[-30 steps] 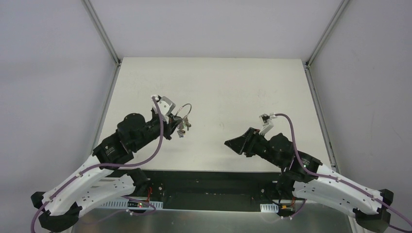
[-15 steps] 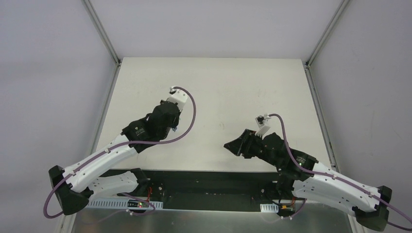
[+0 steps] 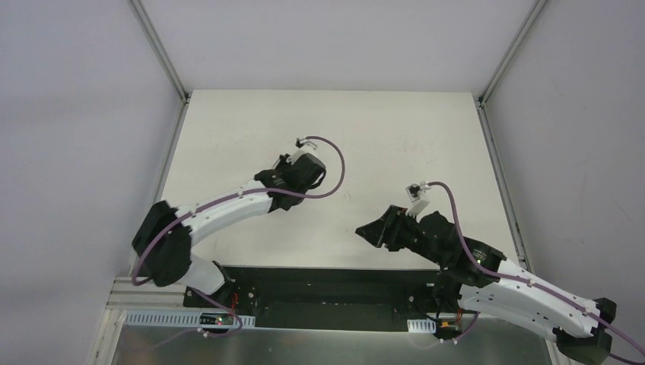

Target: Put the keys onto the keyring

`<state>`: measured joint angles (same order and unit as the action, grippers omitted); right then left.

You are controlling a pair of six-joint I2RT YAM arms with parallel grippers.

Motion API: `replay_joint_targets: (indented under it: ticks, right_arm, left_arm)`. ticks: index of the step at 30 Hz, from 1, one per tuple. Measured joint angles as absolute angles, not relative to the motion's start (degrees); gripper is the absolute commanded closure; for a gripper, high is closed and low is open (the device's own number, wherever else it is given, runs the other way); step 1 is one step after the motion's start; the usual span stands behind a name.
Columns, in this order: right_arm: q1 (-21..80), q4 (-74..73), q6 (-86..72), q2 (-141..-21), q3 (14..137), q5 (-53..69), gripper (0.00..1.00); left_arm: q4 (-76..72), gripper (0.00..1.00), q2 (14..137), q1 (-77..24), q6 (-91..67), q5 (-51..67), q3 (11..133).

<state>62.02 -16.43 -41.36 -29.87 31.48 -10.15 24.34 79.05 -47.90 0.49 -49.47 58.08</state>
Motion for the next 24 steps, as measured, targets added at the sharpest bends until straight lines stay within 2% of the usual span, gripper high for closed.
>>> replay_joint_targets:
  ticks: [2, 6, 9, 13, 17, 21, 24]
  right_arm:
    - [62.02, -17.50, -41.50, -28.56, 31.14, -10.20, 0.41]
    - [62.02, -20.49, -41.93, -24.77, 31.05, -10.50, 0.41]
    - [62.02, -22.50, -42.19, -22.22, 31.07, -11.16, 0.40]
    - [62.02, -25.76, -42.46, -21.17, 31.53, -11.73, 0.40]
    - [62.02, -27.51, -42.46, -21.12, 31.92, -12.27, 0.40]
    - [62.02, -27.16, -42.09, -23.11, 32.36, -12.84, 0.40]
    - [62.02, -25.61, -41.28, -27.97, 33.12, -12.84, 0.42]
  left_arm:
    - [24.38, 0.74, 85.69, -47.92, -1.61, -47.90, 60.75]
    - [24.23, 0.54, 102.39, -48.93, -5.28, -43.11, 71.88]
    - [23.38, 0.27, 114.83, -51.79, -6.11, -39.09, 83.99]
    - [22.72, 0.26, 124.51, -54.87, -6.46, -32.64, 98.08]
    - [22.13, 0.25, 125.14, -56.21, -4.95, -28.32, 106.45]
    - [21.17, 0.24, 119.94, -55.86, -2.87, -27.62, 106.19]
    - [20.88, 0.24, 111.74, -55.61, -1.41, -29.04, 99.90]
